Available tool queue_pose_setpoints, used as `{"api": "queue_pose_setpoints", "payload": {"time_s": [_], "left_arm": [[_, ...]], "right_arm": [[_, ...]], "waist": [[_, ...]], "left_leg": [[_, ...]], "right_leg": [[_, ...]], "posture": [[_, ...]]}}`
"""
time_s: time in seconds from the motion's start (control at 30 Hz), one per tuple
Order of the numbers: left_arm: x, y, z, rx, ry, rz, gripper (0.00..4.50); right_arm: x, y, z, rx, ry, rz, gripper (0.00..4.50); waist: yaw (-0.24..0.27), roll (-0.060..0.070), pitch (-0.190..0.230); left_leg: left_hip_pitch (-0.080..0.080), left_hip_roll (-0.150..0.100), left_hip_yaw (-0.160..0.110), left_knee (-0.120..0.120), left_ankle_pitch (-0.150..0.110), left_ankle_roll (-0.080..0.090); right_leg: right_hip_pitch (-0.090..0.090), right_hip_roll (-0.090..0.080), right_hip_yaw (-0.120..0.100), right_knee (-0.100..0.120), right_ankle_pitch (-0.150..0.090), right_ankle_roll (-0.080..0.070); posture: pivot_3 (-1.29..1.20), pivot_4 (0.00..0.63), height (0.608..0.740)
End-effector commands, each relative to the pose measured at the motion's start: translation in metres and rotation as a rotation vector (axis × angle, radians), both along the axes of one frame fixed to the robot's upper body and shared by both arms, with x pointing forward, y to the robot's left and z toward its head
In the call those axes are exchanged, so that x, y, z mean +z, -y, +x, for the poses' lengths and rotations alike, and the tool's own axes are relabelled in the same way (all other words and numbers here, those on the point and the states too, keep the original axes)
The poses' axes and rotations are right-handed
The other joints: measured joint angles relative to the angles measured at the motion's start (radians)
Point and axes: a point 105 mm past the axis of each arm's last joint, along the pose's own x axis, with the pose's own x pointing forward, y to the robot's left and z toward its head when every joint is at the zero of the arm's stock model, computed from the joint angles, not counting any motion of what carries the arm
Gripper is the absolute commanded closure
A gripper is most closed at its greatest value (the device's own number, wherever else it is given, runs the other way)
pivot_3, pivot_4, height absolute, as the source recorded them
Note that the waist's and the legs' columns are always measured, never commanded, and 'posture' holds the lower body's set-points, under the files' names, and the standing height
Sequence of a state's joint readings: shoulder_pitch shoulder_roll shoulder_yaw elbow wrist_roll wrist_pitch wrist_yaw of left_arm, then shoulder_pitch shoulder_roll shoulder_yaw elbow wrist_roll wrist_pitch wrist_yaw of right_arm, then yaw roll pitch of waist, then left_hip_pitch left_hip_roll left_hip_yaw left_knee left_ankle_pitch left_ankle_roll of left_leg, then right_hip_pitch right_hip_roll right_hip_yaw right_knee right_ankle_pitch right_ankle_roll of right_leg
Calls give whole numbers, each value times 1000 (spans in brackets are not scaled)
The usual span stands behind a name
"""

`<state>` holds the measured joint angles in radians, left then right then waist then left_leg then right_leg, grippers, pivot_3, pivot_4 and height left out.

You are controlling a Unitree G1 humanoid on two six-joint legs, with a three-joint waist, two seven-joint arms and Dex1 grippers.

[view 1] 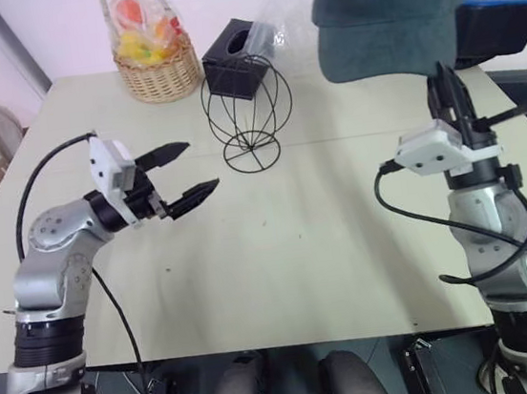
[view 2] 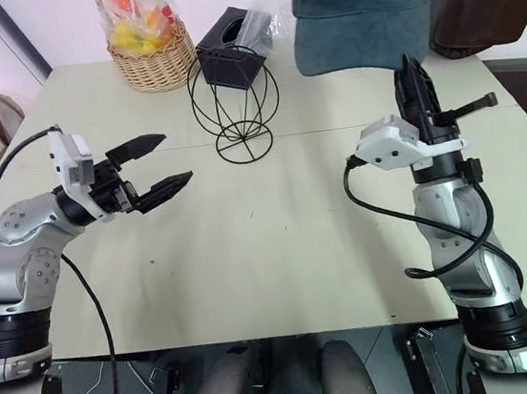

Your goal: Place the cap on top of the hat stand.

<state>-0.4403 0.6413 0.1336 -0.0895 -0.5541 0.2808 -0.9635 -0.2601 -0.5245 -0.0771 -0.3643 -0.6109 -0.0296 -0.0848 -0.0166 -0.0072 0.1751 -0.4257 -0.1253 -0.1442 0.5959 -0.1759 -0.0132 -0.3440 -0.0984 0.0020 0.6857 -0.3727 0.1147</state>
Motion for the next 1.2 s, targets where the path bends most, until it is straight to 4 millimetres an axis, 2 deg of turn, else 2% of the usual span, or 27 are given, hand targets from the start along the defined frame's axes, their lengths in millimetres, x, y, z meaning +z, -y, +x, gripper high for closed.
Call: {"api": "queue_pose_setpoints", "payload": {"time_s": [0.03, 0.17, 0.4, 0.53, 0.6, 0.73, 1.03, 1.2], "left_arm": [[11, -8, -2, 24, 58, 21, 0], [10, -15, 2, 63, 60, 23, 0], [8, -38, 5, 166, 62, 22, 0], [9, -65, 7, 238, 57, 55, 0], [10, -72, 8, 258, 58, 58, 0], [5, -81, 9, 281, 51, 69, 0], [4, -84, 8, 307, 57, 69, 0], [5, -84, 9, 314, 59, 73, 0]], "right_arm": [[17, -12, -7, 55, 66, 6, 4435], [24, -39, -2, 159, 79, 17, 4435], [22, -74, 15, 254, 69, 37, 4435], [19, -98, 36, 262, 49, 38, 4435], [22, -107, 39, 271, 62, 29, 4435], [19, -121, 43, 289, 57, 27, 4435], [13, -142, 39, 355, 30, 37, 4435], [-6, -149, 35, 386, -27, 34, 4435]], "waist": [[0, 0, 0], [-5, 0, 0], [-6, 0, 0], [-10, 0, 0], [-15, 0, 0], [-16, 0, 0], [-29, 0, 0], [-28, 0, 0]], "left_leg": [[0, 0, 0, 0, 0, 0], [0, 1, 1, -1, 0, -1], [-1, 1, 3, -3, 2, -2], [-1, 1, 3, -3, 2, -4], [-1, 1, 4, -4, 3, -4], [-1, 1, 4, -5, 3, -4], [-1, 2, 4, -5, 3, -5], [-1, 2, 4, -5, 3, -5]], "right_leg": [[0, 0, 0, 0, 0, 0], [-5, 0, 1, 1, 0, 0], [-9, 1, 5, 2, 0, -1], [-11, 1, 6, 4, 1, -1], [-12, 2, 6, 4, 1, -2], [-12, 2, 6, 4, 1, -2], [-13, 2, 7, 5, 1, -2], [-13, 2, 8, 5, 1, -2]], "posture": [[0, 150, 740], [0, 150, 740], [0, 150, 740], [0, 150, 740], [0, 150, 740], [0, 150, 740], [0, 150, 740], [0, 150, 740]]}}
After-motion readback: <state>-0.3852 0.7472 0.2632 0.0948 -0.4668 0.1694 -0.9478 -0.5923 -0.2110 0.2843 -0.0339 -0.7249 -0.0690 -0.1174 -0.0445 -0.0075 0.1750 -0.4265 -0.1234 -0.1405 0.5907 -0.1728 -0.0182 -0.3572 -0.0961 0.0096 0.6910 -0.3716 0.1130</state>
